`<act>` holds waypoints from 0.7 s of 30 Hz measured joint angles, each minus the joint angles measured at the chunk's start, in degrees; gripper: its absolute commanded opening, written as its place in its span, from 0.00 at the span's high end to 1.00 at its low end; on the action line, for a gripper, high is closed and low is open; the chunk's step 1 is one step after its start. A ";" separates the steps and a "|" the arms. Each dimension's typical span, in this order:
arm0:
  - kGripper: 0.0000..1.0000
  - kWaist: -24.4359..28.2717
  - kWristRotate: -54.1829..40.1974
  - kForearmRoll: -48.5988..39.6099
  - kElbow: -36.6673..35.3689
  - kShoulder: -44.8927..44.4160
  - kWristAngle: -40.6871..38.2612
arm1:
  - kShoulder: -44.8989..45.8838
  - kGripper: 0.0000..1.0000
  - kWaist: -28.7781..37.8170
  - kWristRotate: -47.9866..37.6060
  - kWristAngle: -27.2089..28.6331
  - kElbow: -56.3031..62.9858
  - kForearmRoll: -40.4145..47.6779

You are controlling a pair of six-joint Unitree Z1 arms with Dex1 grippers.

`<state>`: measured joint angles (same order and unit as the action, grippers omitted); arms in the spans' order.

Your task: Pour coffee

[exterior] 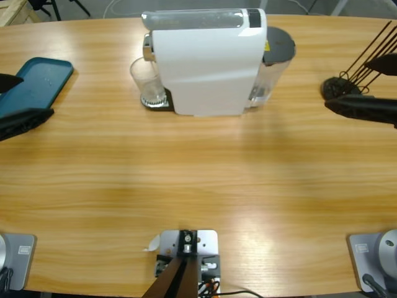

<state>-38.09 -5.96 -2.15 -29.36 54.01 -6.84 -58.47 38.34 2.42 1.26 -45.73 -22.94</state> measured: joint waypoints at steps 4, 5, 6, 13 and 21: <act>0.02 -0.91 -0.97 3.37 1.06 1.27 -2.06 | 4.18 0.00 0.00 0.38 0.00 5.27 2.29; 0.02 -1.01 -1.01 3.83 1.17 1.77 -2.16 | 4.97 0.00 0.00 0.38 0.00 6.26 2.43; 0.02 -1.09 -1.02 4.30 1.28 2.31 -2.19 | 5.60 0.00 0.00 0.38 0.00 7.16 2.69; 0.02 -1.24 -1.02 5.82 1.58 5.12 -2.19 | 7.38 0.00 0.00 0.38 -0.32 10.34 5.55; 0.03 -1.24 -1.02 6.23 2.16 5.12 -2.19 | 7.33 0.00 2.00 0.38 -0.52 11.25 6.52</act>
<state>-39.33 -6.97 4.07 -27.20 59.13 -9.03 -51.14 40.34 2.80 0.74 -34.48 -16.42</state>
